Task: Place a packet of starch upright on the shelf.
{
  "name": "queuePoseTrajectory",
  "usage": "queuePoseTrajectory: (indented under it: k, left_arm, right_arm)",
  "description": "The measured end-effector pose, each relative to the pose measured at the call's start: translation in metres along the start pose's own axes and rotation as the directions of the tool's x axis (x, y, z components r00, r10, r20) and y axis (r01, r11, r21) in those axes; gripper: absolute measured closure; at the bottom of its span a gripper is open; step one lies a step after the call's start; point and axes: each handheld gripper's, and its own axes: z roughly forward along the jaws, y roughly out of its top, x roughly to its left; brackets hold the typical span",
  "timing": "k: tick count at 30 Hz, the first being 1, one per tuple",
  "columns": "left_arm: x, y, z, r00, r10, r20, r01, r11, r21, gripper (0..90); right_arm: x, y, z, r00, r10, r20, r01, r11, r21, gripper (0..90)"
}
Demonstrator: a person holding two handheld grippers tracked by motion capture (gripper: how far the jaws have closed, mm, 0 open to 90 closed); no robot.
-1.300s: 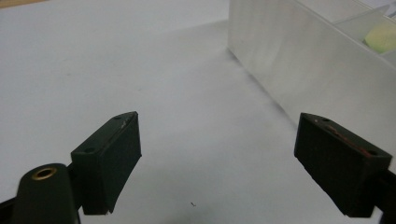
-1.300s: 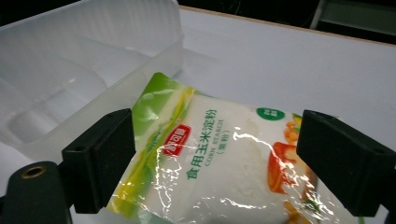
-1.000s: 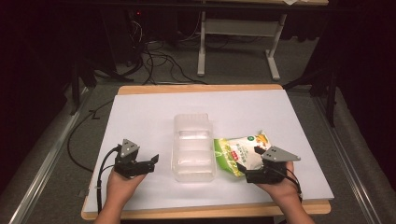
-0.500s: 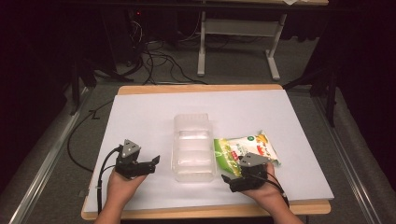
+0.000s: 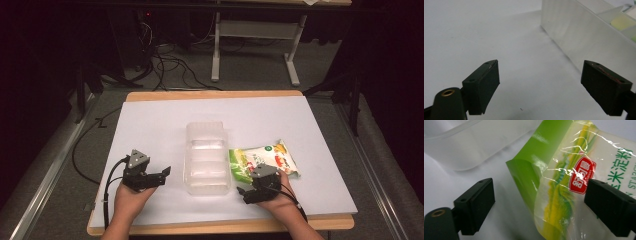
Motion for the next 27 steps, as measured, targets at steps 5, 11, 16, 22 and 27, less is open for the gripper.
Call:
queuePoseTrajectory:
  k: [5, 11, 16, 22, 27]
  left_arm:
    - [0.001, -0.001, 0.000, 1.0000, -0.006, 0.002, 0.006, 1.0000, 0.006, 15.9]
    - [-0.001, -0.001, 0.000, 1.0000, -0.005, 0.004, 0.005, 1.0000, 0.003, 16.0]
    - [0.000, -0.001, 0.002, 1.0000, -0.002, 0.003, 0.002, 0.9999, 0.015, 16.2]
    - [-0.001, -0.001, 0.003, 1.0000, 0.000, 0.009, 0.000, 0.9999, 0.014, 16.7]
    - [0.000, -0.001, 0.003, 1.0000, 0.003, 0.007, -0.003, 0.9998, 0.019, 16.8]
  right_arm:
    - [-0.003, 0.000, -0.002, 0.9994, 0.015, 0.030, -0.015, 0.9998, -0.011, 26.0]
    - [-0.009, -0.002, -0.004, 0.9976, 0.019, 0.067, -0.017, 0.9995, -0.026, 46.6]
    - [-0.009, -0.001, -0.003, 0.9966, 0.011, 0.081, -0.009, 0.9996, -0.028, 55.9]
    - [-0.018, 0.000, -0.002, 0.9959, 0.041, 0.081, -0.038, 0.9987, -0.035, 72.1]
    - [-0.024, 0.001, -0.002, 0.9957, 0.069, 0.062, -0.067, 0.9972, -0.034, 80.8]
